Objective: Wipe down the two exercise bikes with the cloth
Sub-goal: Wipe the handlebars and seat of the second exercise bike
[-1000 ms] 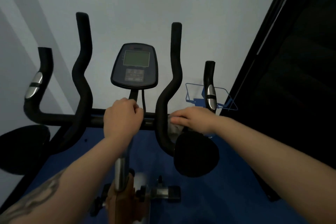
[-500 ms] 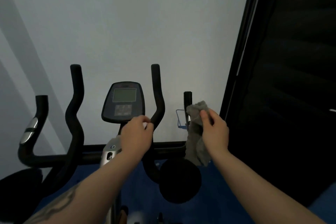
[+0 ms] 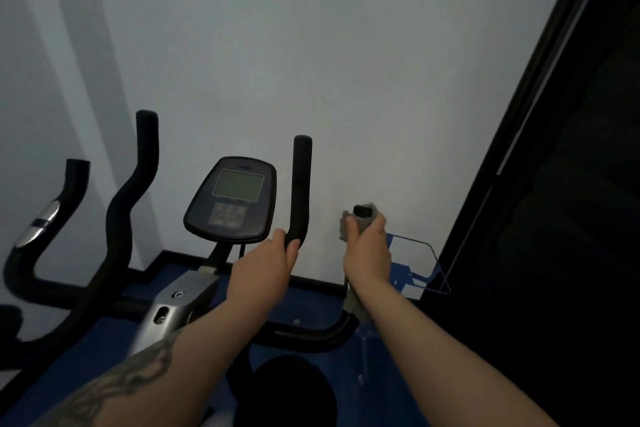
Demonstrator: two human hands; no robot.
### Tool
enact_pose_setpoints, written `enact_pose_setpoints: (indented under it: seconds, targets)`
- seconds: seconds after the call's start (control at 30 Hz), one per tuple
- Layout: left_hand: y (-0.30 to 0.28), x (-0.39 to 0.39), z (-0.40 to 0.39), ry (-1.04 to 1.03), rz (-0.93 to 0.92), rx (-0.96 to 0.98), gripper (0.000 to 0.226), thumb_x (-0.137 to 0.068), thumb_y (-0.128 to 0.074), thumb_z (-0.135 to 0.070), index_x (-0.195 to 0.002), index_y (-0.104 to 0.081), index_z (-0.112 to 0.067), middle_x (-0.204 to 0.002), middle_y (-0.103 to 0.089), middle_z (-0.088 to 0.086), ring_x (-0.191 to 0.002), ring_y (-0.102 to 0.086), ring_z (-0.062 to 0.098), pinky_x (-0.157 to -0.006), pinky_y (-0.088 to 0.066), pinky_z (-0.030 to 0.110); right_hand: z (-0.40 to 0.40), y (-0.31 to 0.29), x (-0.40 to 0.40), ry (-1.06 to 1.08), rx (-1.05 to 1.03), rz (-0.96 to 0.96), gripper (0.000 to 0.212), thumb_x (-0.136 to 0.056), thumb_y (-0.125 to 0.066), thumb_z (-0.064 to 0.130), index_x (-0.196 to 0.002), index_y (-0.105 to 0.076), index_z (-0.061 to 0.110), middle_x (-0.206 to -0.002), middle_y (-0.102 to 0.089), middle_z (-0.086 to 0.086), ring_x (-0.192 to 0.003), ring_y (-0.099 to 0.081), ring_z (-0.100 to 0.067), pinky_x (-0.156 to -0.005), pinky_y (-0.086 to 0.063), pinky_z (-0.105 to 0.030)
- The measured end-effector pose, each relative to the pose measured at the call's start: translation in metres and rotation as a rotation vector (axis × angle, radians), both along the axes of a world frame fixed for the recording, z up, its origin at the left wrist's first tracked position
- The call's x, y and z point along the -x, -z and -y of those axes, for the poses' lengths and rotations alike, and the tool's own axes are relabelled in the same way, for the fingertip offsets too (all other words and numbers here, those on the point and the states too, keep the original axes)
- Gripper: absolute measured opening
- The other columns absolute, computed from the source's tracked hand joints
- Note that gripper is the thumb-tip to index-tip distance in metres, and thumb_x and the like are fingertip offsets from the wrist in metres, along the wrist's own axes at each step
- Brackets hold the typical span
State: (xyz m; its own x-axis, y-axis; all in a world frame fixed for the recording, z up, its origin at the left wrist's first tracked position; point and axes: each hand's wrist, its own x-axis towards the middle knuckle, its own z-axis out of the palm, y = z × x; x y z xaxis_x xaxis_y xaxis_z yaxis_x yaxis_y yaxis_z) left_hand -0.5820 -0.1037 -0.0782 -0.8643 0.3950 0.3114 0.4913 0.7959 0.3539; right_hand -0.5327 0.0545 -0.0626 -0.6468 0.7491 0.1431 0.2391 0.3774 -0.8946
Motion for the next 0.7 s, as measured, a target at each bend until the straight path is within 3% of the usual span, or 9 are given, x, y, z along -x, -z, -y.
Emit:
enact_pose_setpoints:
  seconds: [0.1, 0.23, 0.37, 0.47, 0.57, 0.7]
  targets:
    - [0.001, 0.000, -0.001, -0.025, -0.012, -0.007, 0.025, -0.101, -0.028, -0.048, -0.090, -0.033, -0.027, -0.066, -0.044, -0.011, -0.055, -0.045, 0.010, -0.044, -0.023, 0.026, 0.005, 0.011, -0.009, -0.011, -0.037, -0.043, 0.055, -0.101, -0.040, 0.043, -0.150, -0.021, 0.027, -0.140, -0.045, -0.003, -0.111, -0.052, -0.020, -0.082, -0.042, -0.031]
    - [0.003, 0.001, -0.002, -0.051, -0.034, -0.013, 0.027, -0.101, -0.028, -0.049, -0.090, -0.036, -0.026, -0.066, -0.047, -0.010, -0.054, -0.045, 0.010, -0.044, -0.024, 0.028, 0.009, 0.028, -0.022, -0.042, -0.245, -0.036, 0.065, -0.100, -0.042, 0.042, -0.153, -0.009, 0.027, -0.145, -0.036, -0.005, -0.118, -0.048, -0.020, -0.083, -0.044, -0.032]
    - [0.002, -0.001, 0.000, -0.077, -0.047, 0.001, 0.033, -0.101, -0.030, -0.051, -0.096, -0.047, -0.022, -0.073, -0.054, -0.009, -0.061, -0.049, 0.013, -0.051, -0.031, 0.031, -0.017, -0.003, 0.011, -0.071, -0.306, -0.126, 0.045, -0.101, -0.041, 0.039, -0.143, -0.030, 0.028, -0.140, -0.039, -0.001, -0.112, -0.049, -0.015, -0.080, -0.049, -0.035]
    - [-0.002, -0.003, 0.005, -0.113, 0.065, -0.188, 0.038, -0.094, -0.040, -0.061, -0.089, -0.056, -0.027, -0.069, -0.058, -0.011, -0.060, -0.052, 0.004, -0.051, -0.035, 0.028, -0.022, -0.008, 0.015, -0.085, -0.532, -0.153, 0.031, -0.099, -0.047, 0.030, -0.129, -0.049, 0.021, -0.131, -0.048, -0.001, -0.111, -0.049, -0.019, -0.077, -0.050, -0.036]
    - [-0.005, -0.006, 0.009, -0.126, 0.119, -0.339, 0.035, -0.087, -0.051, -0.064, -0.086, -0.062, -0.031, -0.071, -0.062, -0.015, -0.066, -0.057, -0.002, -0.055, -0.043, 0.024, -0.026, -0.004, 0.010, -0.139, -0.855, -0.143, 0.020, -0.093, -0.062, 0.017, -0.113, -0.064, 0.015, -0.122, -0.059, -0.004, -0.110, -0.050, -0.026, -0.087, -0.046, -0.040]
    - [-0.006, -0.013, 0.016, -0.062, 0.243, -0.420, 0.038, -0.092, -0.054, -0.053, -0.110, -0.066, -0.022, -0.089, -0.065, -0.010, -0.082, -0.060, 0.007, -0.073, -0.049, 0.031, -0.025, -0.005, -0.006, -0.224, -0.861, -0.155, 0.018, -0.094, -0.061, 0.020, -0.110, -0.069, 0.014, -0.128, -0.059, -0.001, -0.125, -0.045, -0.027, -0.100, -0.039, -0.043]
